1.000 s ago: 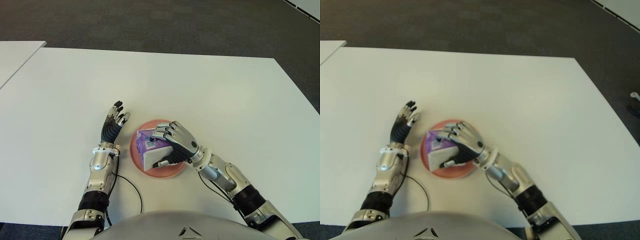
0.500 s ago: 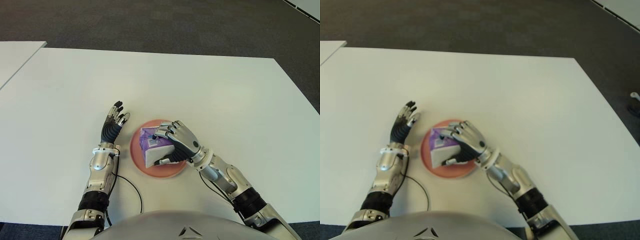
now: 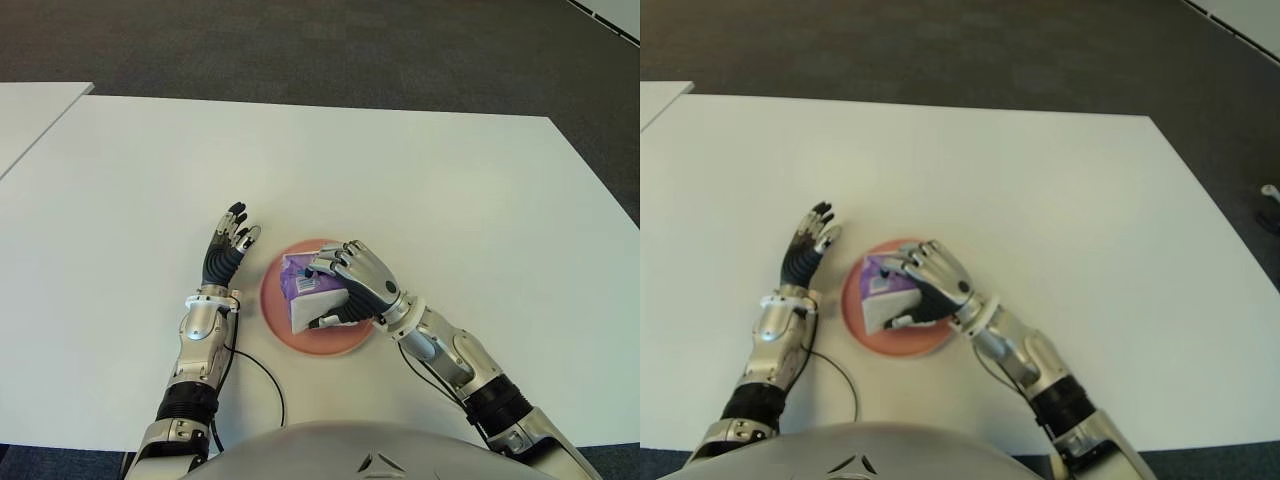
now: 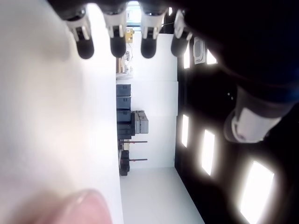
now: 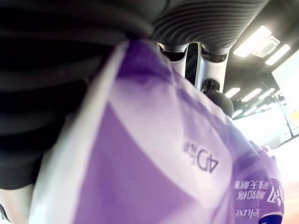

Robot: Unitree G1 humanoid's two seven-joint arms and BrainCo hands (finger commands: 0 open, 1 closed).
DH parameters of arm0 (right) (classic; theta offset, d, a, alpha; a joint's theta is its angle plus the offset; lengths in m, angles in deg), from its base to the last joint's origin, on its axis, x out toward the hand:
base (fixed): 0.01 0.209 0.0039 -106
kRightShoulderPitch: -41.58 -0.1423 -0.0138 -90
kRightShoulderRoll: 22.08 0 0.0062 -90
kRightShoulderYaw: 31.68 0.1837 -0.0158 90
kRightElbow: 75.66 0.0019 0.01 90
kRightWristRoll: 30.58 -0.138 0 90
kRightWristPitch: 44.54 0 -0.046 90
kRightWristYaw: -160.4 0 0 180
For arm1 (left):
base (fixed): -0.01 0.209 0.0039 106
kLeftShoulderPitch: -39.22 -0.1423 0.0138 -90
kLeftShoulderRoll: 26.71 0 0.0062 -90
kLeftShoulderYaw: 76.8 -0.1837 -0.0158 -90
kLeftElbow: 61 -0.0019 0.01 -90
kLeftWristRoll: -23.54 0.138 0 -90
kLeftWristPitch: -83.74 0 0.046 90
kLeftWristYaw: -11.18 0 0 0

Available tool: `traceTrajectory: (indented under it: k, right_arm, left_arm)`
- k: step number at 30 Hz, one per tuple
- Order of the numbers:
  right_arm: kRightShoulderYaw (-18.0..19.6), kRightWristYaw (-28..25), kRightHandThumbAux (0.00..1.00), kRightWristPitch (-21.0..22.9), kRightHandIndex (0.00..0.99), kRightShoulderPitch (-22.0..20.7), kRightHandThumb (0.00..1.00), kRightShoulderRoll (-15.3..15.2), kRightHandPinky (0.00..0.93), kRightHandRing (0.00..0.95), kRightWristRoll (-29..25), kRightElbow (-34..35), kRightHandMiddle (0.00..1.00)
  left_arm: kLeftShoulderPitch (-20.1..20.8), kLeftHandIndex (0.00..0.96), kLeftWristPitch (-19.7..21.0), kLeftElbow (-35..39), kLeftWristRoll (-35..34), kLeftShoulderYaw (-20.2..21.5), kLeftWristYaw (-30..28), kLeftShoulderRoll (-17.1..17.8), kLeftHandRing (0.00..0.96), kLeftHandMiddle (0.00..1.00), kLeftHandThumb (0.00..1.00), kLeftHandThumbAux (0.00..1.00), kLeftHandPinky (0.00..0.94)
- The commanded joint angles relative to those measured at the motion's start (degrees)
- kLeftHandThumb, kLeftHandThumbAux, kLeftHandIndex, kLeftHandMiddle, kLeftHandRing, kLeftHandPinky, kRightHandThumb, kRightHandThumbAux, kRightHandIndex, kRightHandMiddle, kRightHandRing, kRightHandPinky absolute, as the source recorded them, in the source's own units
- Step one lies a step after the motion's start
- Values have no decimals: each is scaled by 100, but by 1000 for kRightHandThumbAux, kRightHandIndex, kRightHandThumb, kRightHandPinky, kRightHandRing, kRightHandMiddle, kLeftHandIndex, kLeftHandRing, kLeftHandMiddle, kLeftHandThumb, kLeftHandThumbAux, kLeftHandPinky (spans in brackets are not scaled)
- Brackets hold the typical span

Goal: Put the tissue paper into the plate.

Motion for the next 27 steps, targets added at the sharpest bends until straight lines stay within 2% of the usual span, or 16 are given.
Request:
traceTrajectory:
  k: [1, 14, 19, 21, 22, 24, 25, 27]
  right_arm:
    - [36, -95, 709, 182, 441, 145, 749, -29, 832, 829, 79, -78, 827]
    - [20, -109, 709, 297, 441, 183, 746, -31, 808, 819, 99, -118, 815]
    - [18, -101, 709, 303, 440, 177, 733, -32, 736, 769, 87, -185, 777]
    - [15, -132, 710, 305, 431, 173, 714, -41, 605, 644, 81, -183, 671]
    - [-10, -337, 710, 325, 430, 144, 712, -103, 586, 626, 61, -164, 656]
    - [-96, -978, 582, 419, 228, 56, 435, -301, 264, 287, 82, -59, 313]
    - [-130, -1340, 560, 488, 187, 11, 392, -398, 211, 230, 95, 14, 250]
    - [-153, -1731, 445, 568, 76, -26, 267, -481, 86, 94, 93, 111, 102]
  left_arm:
    - [-171, 0, 146, -176, 13, -4, -14, 6, 0, 0, 0, 532, 0]
    - [-172, 0, 140, -174, 12, -7, -13, 0, 0, 0, 0, 538, 0]
    - [-180, 0, 178, -165, 40, -9, 15, 8, 0, 0, 0, 542, 0]
    - [-183, 0, 186, -161, 52, -12, 24, 11, 0, 0, 0, 542, 0]
    - [-188, 0, 189, -157, 71, -15, 37, 15, 0, 0, 0, 542, 0]
    - [-204, 0, 188, -134, 114, -28, 60, 21, 0, 0, 0, 540, 0]
    - [-214, 0, 190, -120, 121, -35, 46, 27, 0, 0, 0, 540, 0]
    - [-228, 0, 197, -100, 115, -42, 13, 37, 0, 0, 0, 532, 0]
